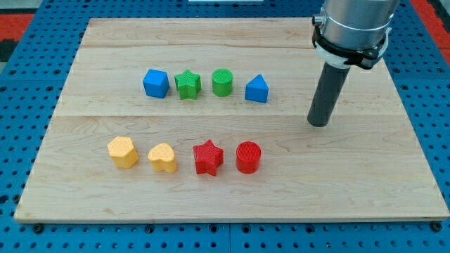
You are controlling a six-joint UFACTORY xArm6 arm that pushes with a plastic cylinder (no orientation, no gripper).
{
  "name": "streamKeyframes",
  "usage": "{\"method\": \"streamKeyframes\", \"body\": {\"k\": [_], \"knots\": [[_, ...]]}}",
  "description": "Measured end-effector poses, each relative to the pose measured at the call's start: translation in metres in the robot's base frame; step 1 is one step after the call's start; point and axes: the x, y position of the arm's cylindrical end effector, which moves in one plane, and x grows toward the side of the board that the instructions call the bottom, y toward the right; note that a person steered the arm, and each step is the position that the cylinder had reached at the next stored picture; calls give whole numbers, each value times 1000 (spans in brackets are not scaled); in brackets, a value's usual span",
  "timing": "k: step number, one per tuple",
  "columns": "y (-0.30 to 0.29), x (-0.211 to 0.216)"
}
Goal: Push the blue triangle closer to the green circle
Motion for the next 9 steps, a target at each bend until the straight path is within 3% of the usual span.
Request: {"method": "streamKeyframes", "body": {"k": [4,9], "knots": [[-69,-79],[-85,-104]]}}
